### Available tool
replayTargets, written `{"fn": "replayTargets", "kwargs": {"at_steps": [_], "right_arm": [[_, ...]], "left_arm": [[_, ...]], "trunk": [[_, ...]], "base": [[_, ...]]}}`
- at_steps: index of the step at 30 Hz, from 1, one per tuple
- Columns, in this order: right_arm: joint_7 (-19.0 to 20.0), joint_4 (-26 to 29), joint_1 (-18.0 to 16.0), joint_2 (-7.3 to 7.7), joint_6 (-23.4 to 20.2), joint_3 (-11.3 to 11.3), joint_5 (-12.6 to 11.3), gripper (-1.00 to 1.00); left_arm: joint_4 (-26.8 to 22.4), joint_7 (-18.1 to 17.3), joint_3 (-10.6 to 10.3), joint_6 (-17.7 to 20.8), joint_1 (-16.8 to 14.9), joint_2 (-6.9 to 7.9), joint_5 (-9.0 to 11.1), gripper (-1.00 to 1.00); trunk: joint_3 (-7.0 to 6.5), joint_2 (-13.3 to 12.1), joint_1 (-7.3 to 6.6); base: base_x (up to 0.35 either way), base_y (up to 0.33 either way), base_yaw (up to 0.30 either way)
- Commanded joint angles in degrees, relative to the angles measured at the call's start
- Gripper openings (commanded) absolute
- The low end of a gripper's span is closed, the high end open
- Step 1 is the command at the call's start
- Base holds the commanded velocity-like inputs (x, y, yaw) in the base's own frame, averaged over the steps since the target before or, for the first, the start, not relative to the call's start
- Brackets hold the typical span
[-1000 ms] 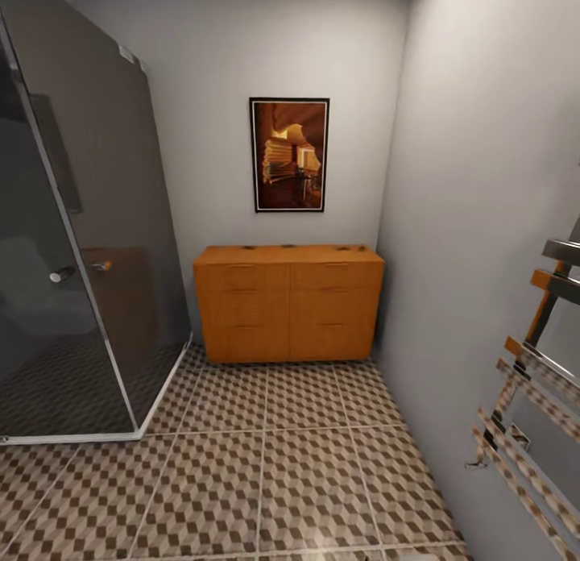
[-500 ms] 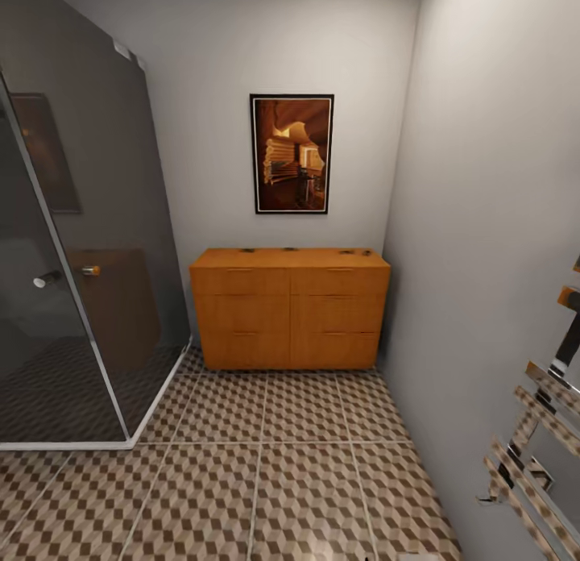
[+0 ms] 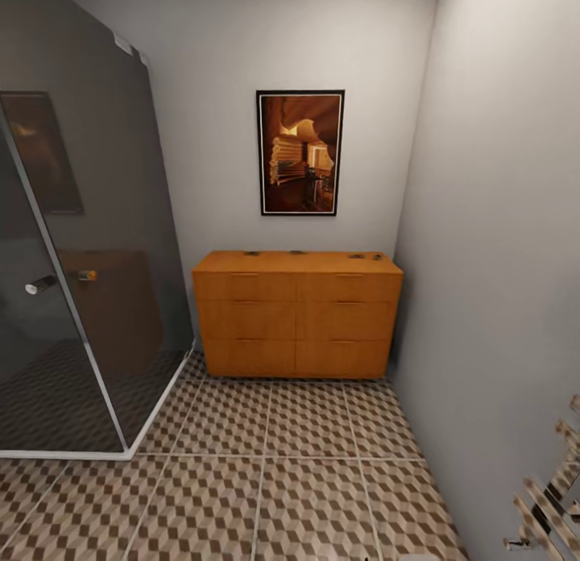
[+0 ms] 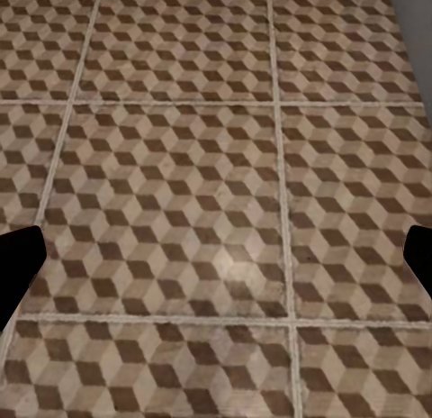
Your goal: Take the four mousetraps from the cabinet in the bathroom and place them on the bathroom floor. Make sure all four end up on the same floor surface, and ensure that at least two of them are either under or directly next to the same bathroom sink.
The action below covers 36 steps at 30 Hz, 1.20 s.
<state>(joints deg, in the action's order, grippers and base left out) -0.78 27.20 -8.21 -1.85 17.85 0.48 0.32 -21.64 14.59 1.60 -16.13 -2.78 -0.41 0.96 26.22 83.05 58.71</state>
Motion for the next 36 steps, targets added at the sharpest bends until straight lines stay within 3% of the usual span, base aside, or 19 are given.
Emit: {"fn": "replayTargets", "kwargs": {"at_steps": [1, 36], "right_arm": [[-0.09, -0.04, -0.04, 0.00, 0.17, 0.05, 0.03, 1.00], [0.05, -0.04, -0.05, 0.09, 0.17, 0.05, 0.12, 1.00]], "left_arm": [[0.05, 0.00, 0.15, -0.22, -0.04, -0.03, 0.10, 1.00], [0.11, 0.00, 0.15, -0.22, -0.04, -0.03, 0.10, 1.00]], "trunk": [[0.06, 0.03, 0.02], [0.06, 0.03, 0.02]], "base": [[0.208, 0.000, 0.002], [0.207, 0.000, 0.000]]}}
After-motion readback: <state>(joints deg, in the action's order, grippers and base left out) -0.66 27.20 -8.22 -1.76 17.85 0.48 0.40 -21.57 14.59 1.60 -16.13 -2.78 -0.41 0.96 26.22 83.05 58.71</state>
